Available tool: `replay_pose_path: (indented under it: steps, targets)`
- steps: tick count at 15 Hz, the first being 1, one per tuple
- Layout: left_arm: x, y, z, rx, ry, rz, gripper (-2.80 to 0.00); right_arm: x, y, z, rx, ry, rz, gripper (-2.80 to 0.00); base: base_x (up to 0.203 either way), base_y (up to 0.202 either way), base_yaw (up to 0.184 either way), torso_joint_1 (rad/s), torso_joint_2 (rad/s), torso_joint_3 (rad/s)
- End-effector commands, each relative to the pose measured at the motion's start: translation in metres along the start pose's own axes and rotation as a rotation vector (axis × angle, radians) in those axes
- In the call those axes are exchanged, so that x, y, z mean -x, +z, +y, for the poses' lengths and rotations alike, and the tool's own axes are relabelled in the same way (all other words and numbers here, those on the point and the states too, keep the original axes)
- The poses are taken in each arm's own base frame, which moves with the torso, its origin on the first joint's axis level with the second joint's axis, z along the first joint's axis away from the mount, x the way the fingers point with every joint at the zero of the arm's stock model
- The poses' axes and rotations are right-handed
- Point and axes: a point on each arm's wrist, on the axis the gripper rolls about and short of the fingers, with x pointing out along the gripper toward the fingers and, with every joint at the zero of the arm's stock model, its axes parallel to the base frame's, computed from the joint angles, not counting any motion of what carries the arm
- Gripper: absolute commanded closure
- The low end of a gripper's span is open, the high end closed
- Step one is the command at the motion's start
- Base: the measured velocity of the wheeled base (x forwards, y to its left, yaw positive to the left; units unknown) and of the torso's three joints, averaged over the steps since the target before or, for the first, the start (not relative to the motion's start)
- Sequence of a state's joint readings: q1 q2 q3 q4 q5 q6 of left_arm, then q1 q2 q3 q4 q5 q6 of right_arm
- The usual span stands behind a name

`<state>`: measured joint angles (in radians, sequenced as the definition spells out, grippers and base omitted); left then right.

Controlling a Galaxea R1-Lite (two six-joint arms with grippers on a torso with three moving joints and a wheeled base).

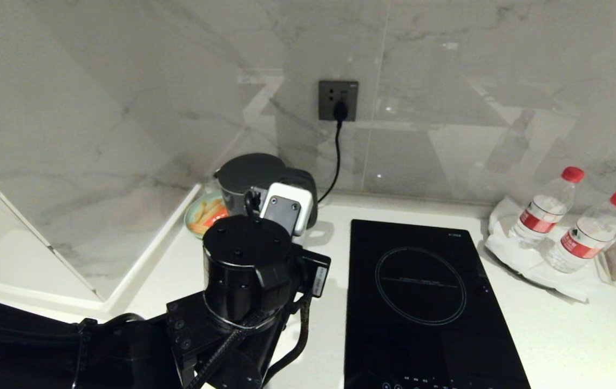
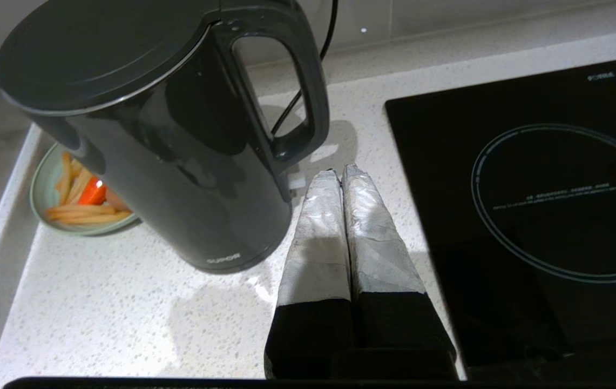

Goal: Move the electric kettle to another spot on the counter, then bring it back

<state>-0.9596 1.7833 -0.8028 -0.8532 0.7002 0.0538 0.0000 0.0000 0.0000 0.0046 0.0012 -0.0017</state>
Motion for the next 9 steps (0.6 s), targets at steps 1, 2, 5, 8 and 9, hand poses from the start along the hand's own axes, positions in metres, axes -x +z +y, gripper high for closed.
replay_pose_path:
  steps: [1, 2, 5, 8, 9]
  targets:
    - [-0.005, 0.000, -0.003, 0.006, 0.005, -0.006, 0.00, 0.000, 0.000, 0.000, 0.000, 0.000, 0.001, 0.00, 0.000, 0.000, 0.000, -0.007, 0.00, -0.045]
    - [-0.006, -0.003, -0.005, 0.001, 0.008, 0.001, 0.00, 0.000, 0.000, 0.000, 0.000, 0.001, 0.001, 0.00, 0.000, 0.000, 0.000, 0.000, 0.00, 0.000]
    - [-0.016, 0.000, -0.016, 0.014, 0.002, -0.025, 0.00, 0.000, 0.000, 0.000, 0.000, 0.000, 0.000, 0.00, 0.000, 0.000, 0.000, 0.000, 0.00, 0.000]
    - [-0.032, -0.010, -0.031, -0.002, -0.013, -0.006, 0.00, 0.000, 0.000, 0.000, 0.000, 0.000, 0.002, 0.00, 0.000, 0.000, 0.000, 0.000, 0.00, 0.000]
    - [-0.039, -0.015, -0.038, -0.009, -0.018, 0.003, 0.00, 0.000, 0.000, 0.000, 0.000, 0.000, 0.000, 0.00, 0.000, 0.000, 0.000, 0.000, 0.00, 0.000]
